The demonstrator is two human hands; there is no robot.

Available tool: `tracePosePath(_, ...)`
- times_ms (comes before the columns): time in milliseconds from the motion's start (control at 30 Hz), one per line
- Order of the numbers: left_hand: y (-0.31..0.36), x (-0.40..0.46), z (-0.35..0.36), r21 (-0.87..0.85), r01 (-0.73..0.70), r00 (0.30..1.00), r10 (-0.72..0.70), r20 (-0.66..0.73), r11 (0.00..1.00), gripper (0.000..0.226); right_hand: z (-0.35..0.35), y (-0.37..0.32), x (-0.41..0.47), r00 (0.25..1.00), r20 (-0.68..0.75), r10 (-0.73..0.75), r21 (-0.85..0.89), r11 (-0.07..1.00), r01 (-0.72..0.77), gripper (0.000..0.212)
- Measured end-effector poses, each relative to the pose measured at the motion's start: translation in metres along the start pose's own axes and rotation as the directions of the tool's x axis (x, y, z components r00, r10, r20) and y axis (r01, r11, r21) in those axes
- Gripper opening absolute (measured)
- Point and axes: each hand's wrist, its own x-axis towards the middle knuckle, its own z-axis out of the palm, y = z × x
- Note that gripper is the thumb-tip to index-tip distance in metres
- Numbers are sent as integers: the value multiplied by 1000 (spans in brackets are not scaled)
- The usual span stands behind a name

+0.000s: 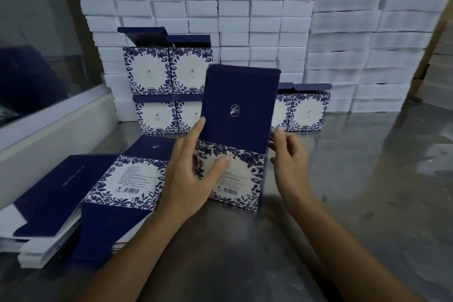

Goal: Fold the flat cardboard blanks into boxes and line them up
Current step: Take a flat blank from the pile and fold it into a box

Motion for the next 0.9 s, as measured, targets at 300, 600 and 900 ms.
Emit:
tracePosePath(300, 7, 0, 1, 152, -119, 987, 133, -89, 981, 37, 2, -2, -5, 999, 31, -33, -32, 999, 34, 23)
tracePosePath(600, 14, -3, 7, 242, -214, 957, 253, -143, 946, 36, 14, -6, -19, 715, 250, -653, -566, 501, 655, 26)
tracePosePath(900, 18, -4, 9, 274, -204, 955, 253, -157, 940, 31, 28, -9, -28, 740, 297, -603, -601, 484, 636, 14)
